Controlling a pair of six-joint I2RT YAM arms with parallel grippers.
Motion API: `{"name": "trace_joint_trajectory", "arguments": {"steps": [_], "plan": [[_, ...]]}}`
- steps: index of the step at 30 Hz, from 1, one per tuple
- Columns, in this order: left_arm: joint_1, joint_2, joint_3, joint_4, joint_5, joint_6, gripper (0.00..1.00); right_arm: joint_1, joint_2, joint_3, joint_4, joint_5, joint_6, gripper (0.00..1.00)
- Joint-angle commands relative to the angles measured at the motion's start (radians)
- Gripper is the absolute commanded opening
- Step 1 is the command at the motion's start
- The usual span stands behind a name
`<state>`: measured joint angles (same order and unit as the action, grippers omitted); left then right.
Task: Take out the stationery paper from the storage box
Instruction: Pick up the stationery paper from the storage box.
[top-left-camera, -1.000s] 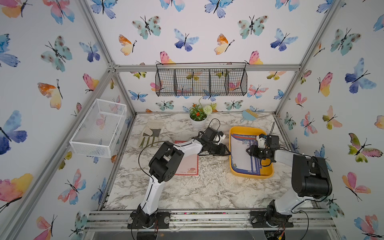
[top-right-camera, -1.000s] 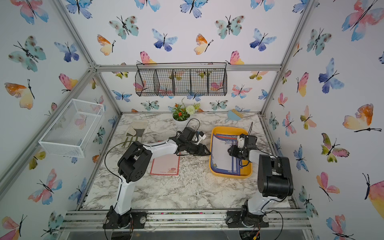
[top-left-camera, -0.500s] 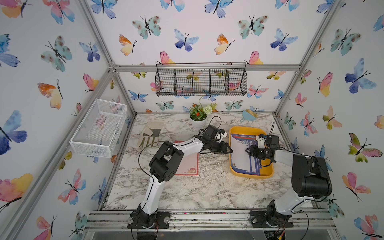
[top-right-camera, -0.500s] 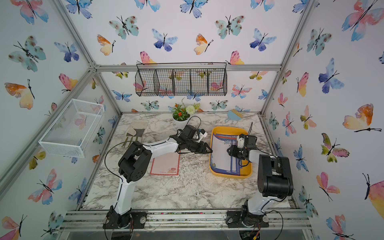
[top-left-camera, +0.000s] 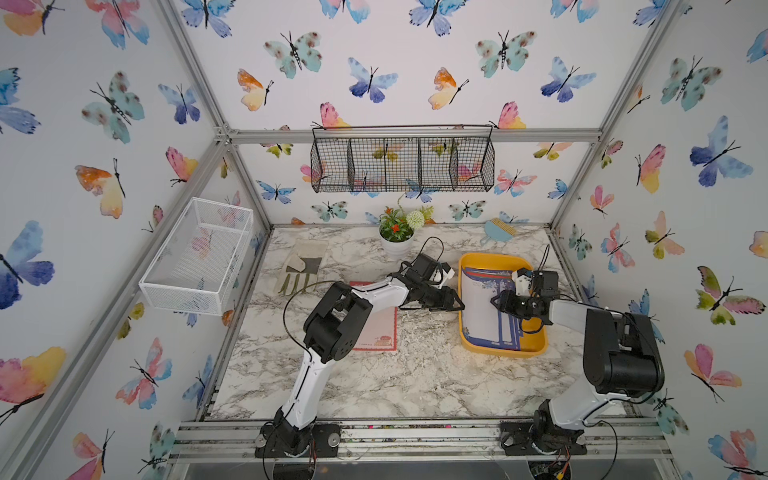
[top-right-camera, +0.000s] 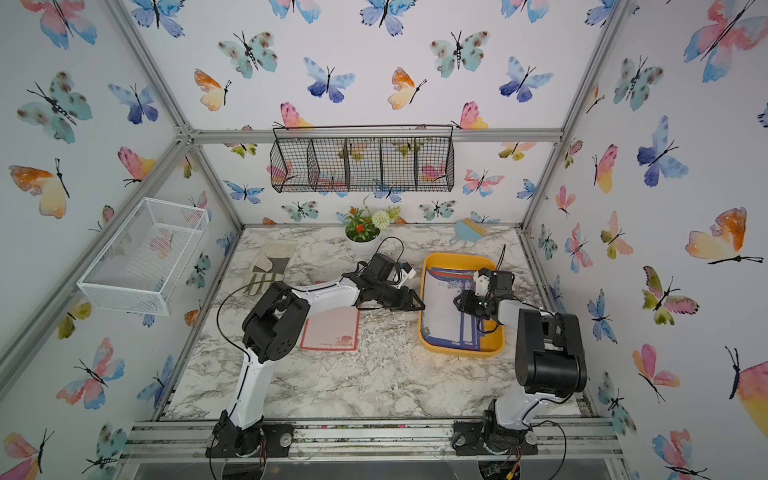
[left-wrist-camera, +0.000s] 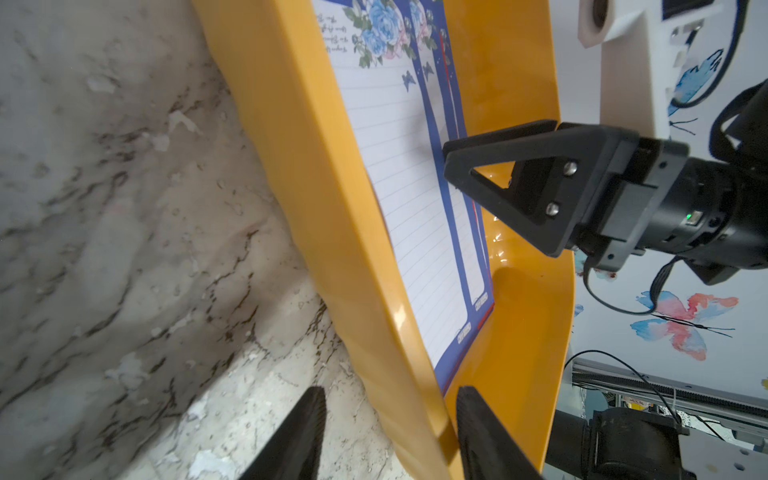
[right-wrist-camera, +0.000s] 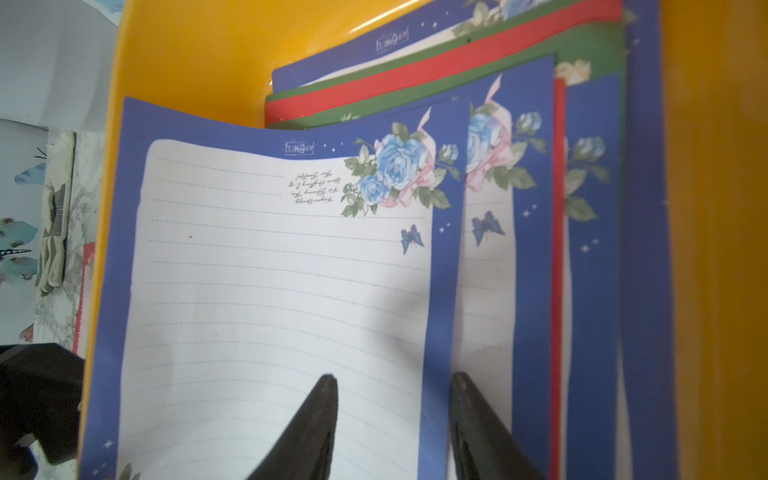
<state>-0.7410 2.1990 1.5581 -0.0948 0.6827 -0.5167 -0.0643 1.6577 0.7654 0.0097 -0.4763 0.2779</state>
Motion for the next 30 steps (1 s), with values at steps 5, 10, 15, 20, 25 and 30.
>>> {"name": "trace_joint_trajectory", "arguments": {"steps": [5,10,15,20,25,30], "plan": [[-0.003,0.029,0.014,-0.019,0.011,0.004,0.53,-0.006,-0.035,-0.051,0.066,-0.132,0.066,0.45],[-0.003,0.03,0.014,-0.019,0.008,0.003,0.52,-0.011,-0.043,-0.07,0.125,-0.215,0.116,0.44],[-0.003,0.035,0.016,-0.019,0.009,0.0,0.52,-0.012,-0.036,-0.08,0.187,-0.29,0.167,0.4],[-0.003,0.036,0.022,-0.019,0.014,-0.003,0.52,-0.012,0.003,-0.047,0.123,-0.282,0.13,0.4],[-0.003,0.033,0.025,-0.019,0.02,-0.003,0.53,-0.011,0.002,-0.038,0.07,-0.226,0.093,0.38],[-0.003,0.027,0.027,-0.019,0.021,0.0,0.54,-0.012,-0.006,-0.022,0.023,-0.177,0.061,0.31]]}}
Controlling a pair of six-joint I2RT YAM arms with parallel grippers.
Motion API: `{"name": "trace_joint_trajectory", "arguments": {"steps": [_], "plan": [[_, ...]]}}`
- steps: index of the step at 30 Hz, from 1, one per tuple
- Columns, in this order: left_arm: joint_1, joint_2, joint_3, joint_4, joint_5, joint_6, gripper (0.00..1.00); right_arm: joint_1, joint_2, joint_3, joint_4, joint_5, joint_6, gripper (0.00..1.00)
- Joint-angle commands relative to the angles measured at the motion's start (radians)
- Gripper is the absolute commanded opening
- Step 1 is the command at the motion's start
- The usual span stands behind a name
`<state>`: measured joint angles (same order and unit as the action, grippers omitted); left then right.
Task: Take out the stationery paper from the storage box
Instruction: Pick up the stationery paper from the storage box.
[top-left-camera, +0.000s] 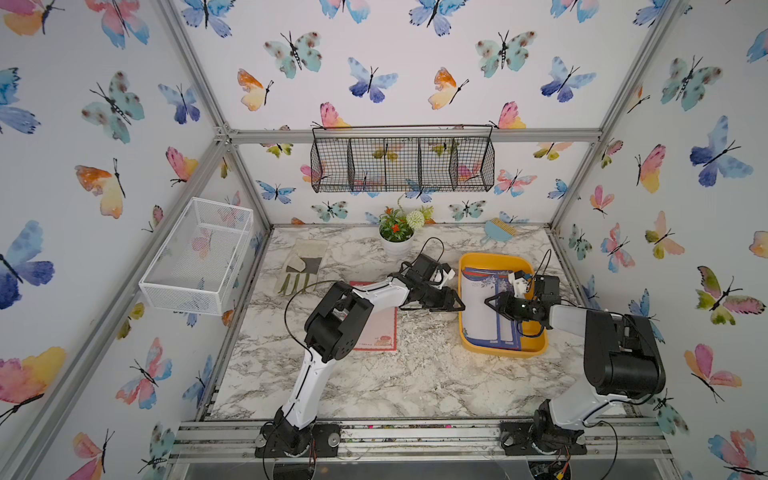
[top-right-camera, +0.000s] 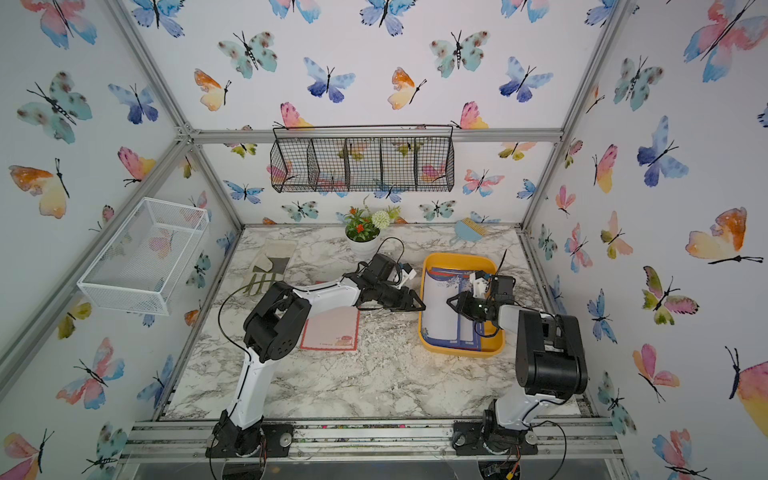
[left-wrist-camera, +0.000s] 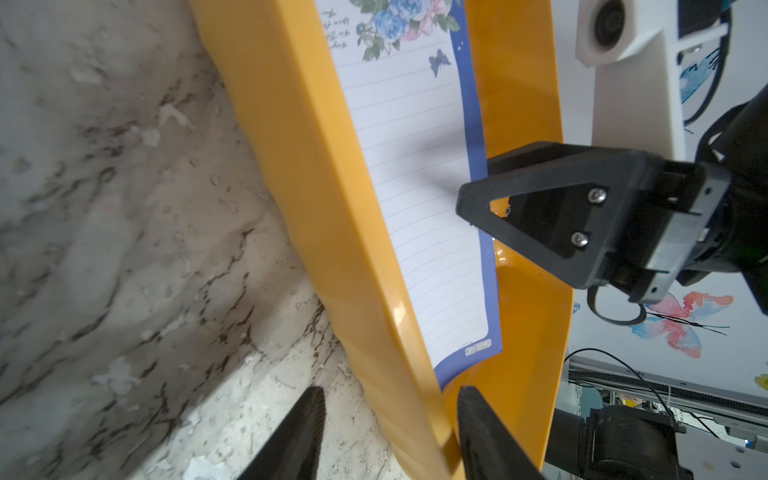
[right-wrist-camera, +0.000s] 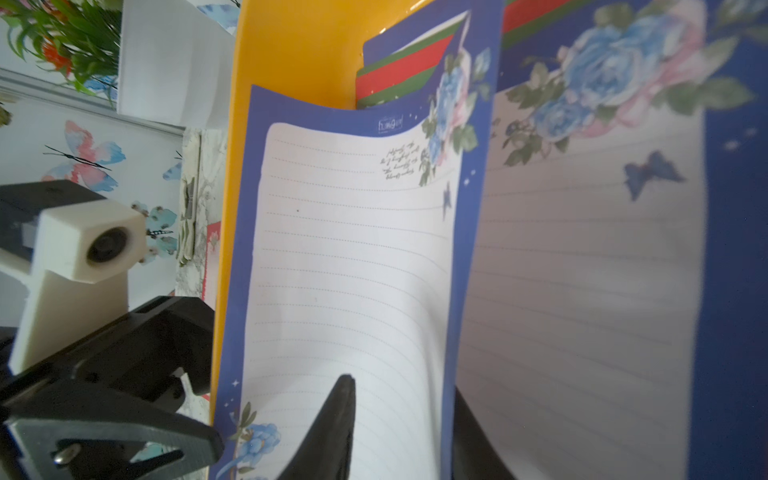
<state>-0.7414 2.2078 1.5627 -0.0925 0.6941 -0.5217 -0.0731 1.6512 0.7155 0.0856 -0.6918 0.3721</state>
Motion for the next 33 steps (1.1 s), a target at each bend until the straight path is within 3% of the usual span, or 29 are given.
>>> {"name": "trace_joint_trajectory", "arguments": {"steps": [1,9,15,19,26,33], "plan": [[-0.003,0.014,0.022,-0.021,0.008,0.006,0.54,-0.004,-0.001,0.031,-0.063,0.047,-0.04,0.29],[-0.002,-0.021,0.014,-0.021,0.012,0.048,0.61,-0.003,-0.023,0.049,-0.099,0.101,-0.059,0.13],[-0.001,-0.041,0.012,-0.023,0.012,0.067,0.66,-0.003,-0.041,0.082,-0.169,0.147,-0.089,0.07],[0.003,-0.065,0.022,-0.055,0.0,0.094,0.75,-0.004,-0.054,0.1,-0.217,0.175,-0.114,0.03],[0.032,-0.163,0.005,-0.084,-0.073,0.153,0.76,-0.004,-0.12,0.156,-0.321,0.211,-0.13,0.02],[0.064,-0.325,-0.032,-0.094,-0.179,0.225,0.76,-0.001,-0.289,0.228,-0.431,0.28,-0.124,0.02]]}}
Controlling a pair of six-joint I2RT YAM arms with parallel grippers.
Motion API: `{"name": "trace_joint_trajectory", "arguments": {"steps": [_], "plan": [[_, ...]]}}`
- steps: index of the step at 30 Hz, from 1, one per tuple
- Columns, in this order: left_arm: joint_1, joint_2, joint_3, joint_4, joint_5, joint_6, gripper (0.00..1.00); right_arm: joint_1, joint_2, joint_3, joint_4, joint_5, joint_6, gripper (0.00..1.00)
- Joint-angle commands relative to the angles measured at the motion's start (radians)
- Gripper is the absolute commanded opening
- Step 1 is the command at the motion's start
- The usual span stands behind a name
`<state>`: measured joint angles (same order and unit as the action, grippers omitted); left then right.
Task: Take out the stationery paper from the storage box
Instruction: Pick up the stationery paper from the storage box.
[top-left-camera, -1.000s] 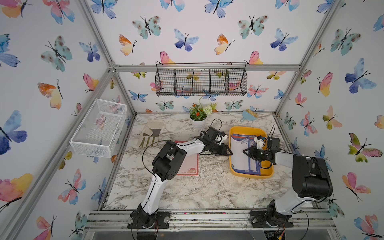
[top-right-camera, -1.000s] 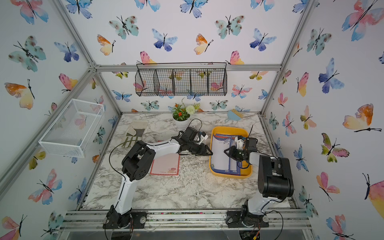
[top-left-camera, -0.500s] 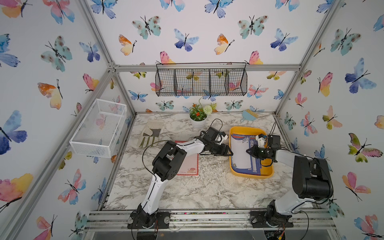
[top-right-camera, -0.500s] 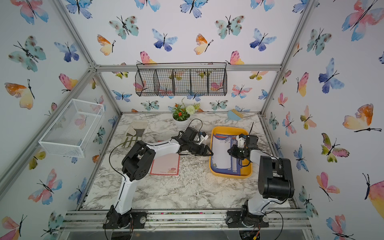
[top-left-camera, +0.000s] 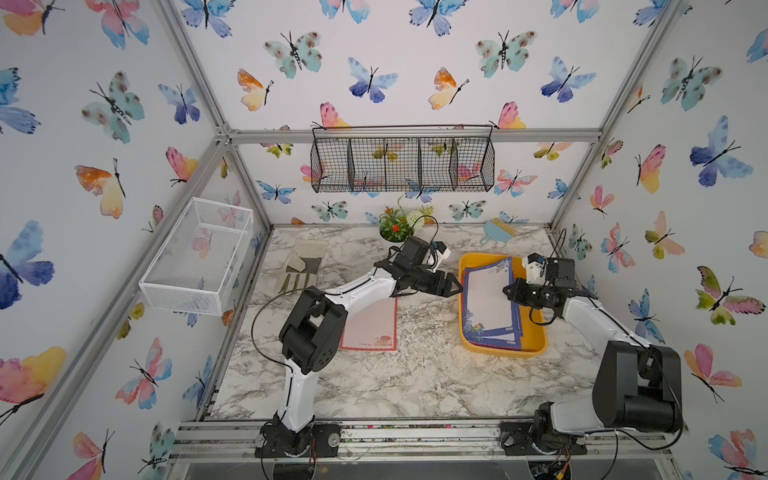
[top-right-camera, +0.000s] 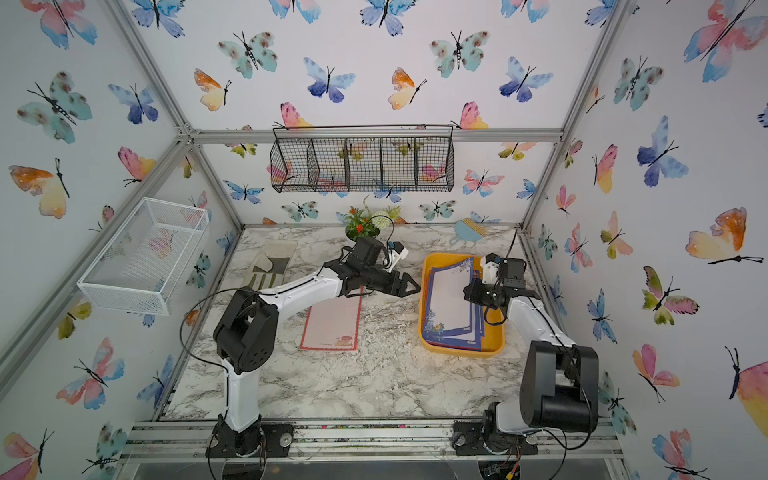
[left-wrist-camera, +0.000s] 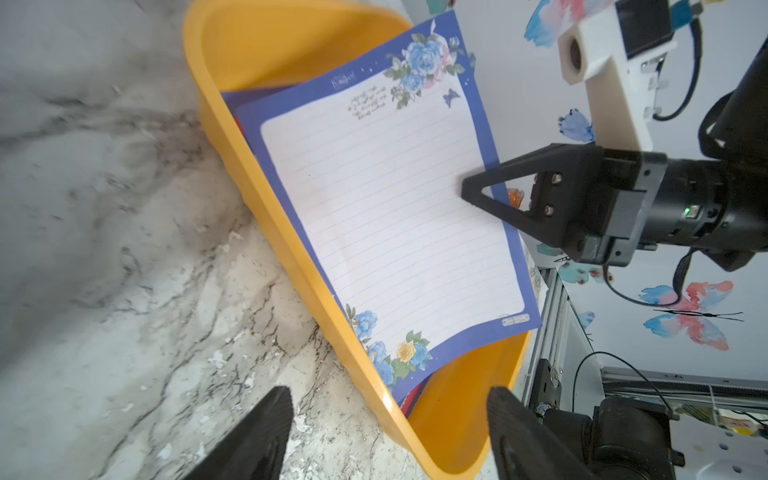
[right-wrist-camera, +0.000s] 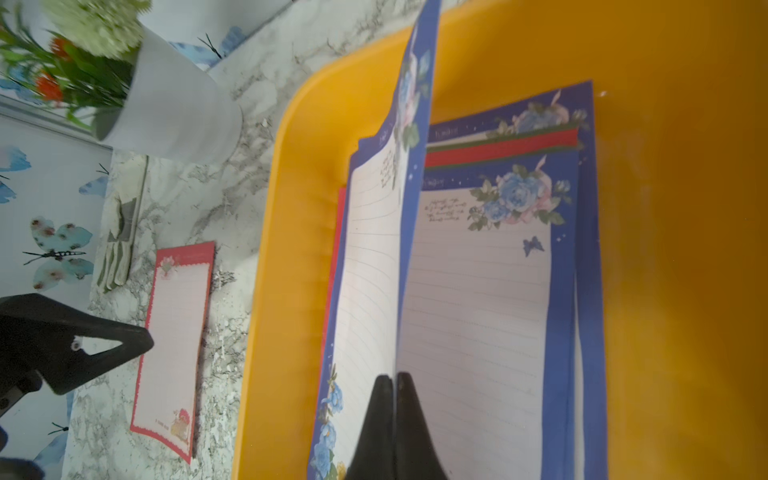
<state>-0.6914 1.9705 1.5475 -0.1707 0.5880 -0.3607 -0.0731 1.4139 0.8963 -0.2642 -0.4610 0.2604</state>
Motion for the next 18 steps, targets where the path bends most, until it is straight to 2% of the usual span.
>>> {"name": "trace_joint_trajectory", "arguments": {"steps": [1,6,12,17,18], "plan": [[0.021,-0.105,-0.015,-0.019,-0.08,0.075,0.76,-0.001,-0.065,0.07,-0.109,0.058,-0.016,0.02],[0.089,-0.242,-0.034,-0.019,-0.166,0.103,0.75,0.02,-0.131,0.216,-0.249,0.144,-0.062,0.02],[0.191,-0.435,-0.113,0.063,-0.17,0.139,0.72,0.072,-0.155,0.395,-0.387,0.237,-0.136,0.02],[0.322,-0.597,-0.251,0.17,-0.114,0.132,0.68,0.186,-0.145,0.558,-0.463,0.299,-0.204,0.02],[0.359,-0.634,-0.298,0.218,-0.057,0.106,0.68,0.222,-0.148,0.584,-0.457,0.308,-0.215,0.02]]}}
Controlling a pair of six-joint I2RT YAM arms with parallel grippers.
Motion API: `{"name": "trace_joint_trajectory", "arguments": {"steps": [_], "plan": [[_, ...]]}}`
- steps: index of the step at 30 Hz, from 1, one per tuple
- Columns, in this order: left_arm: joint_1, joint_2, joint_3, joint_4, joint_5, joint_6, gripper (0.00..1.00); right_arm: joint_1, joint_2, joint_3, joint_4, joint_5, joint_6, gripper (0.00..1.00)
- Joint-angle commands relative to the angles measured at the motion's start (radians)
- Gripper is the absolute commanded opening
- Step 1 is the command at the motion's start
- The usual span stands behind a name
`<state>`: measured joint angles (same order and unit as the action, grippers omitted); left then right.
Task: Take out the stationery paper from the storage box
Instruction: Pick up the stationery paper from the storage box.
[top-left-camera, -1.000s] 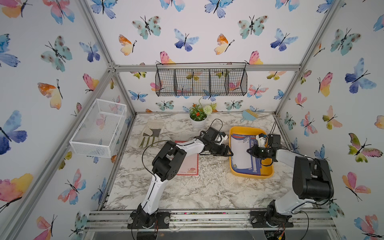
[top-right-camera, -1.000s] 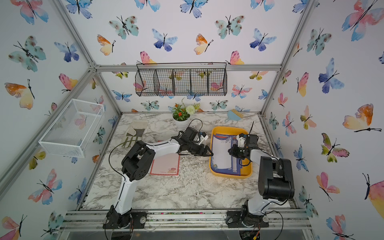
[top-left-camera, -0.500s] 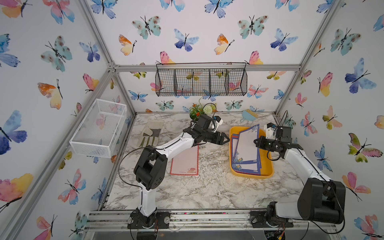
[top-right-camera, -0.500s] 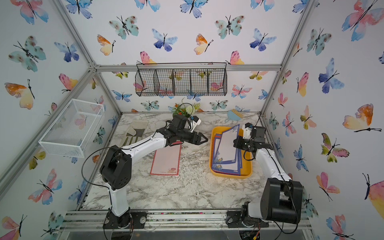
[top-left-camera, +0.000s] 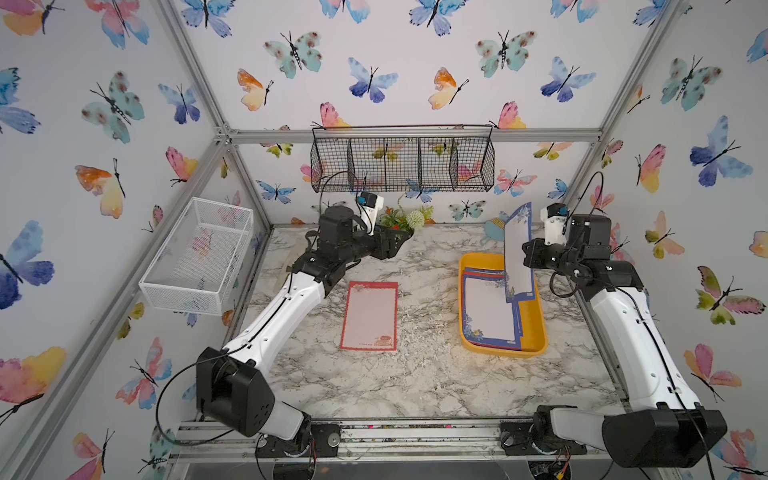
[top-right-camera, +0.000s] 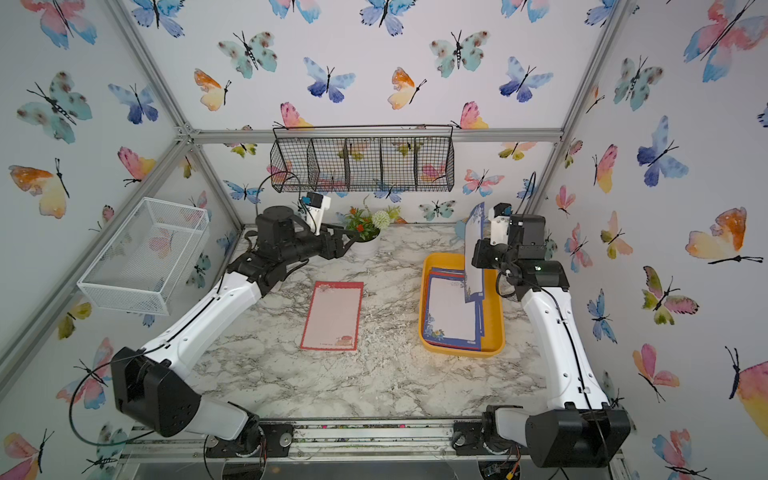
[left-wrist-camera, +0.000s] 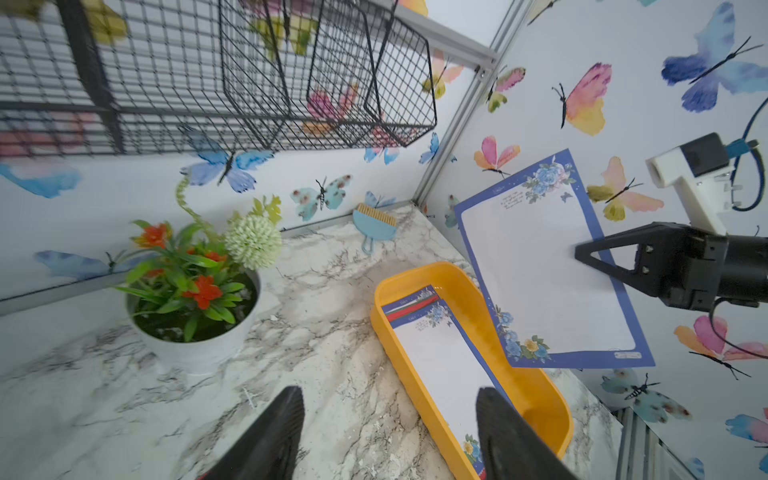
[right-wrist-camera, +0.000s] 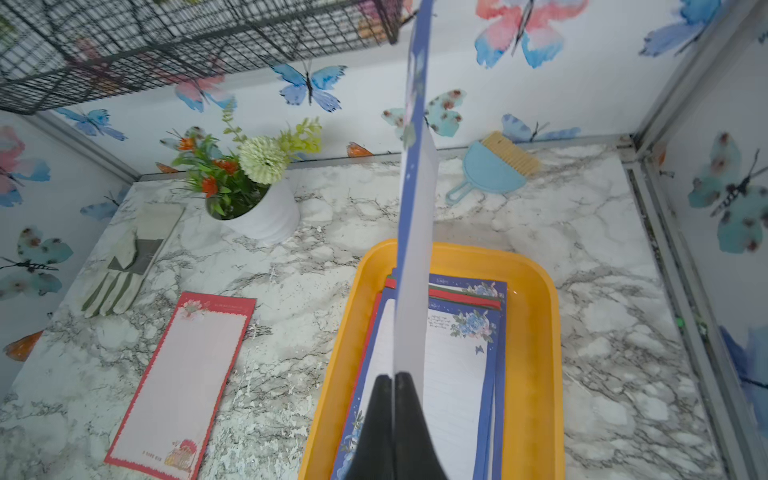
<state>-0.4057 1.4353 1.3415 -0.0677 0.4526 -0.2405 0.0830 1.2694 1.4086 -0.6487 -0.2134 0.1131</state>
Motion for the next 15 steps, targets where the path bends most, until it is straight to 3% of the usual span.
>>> {"name": "trace_joint_trajectory", "arguments": {"steps": [1,4,8,10,13,15], "plan": [[0.108,-0.131,-0.137,0.17,0.111,-0.039,0.68,0.097,-0.004,0.094,-0.065,0.063,-0.078,0.02],[0.207,-0.21,-0.267,0.38,0.235,-0.11,0.71,0.178,0.018,0.17,-0.046,0.018,-0.111,0.02],[0.227,-0.206,-0.278,0.471,0.41,-0.1,0.81,0.199,0.063,0.241,0.01,-0.204,-0.118,0.02],[0.228,-0.187,-0.271,0.532,0.486,-0.146,0.84,0.208,0.057,0.213,0.103,-0.312,-0.104,0.02],[0.233,-0.171,-0.303,0.701,0.55,-0.256,0.98,0.21,0.027,0.125,0.3,-0.473,-0.058,0.02],[0.233,-0.167,-0.321,0.752,0.574,-0.274,1.0,0.211,0.01,0.057,0.45,-0.568,-0.009,0.02]]}}
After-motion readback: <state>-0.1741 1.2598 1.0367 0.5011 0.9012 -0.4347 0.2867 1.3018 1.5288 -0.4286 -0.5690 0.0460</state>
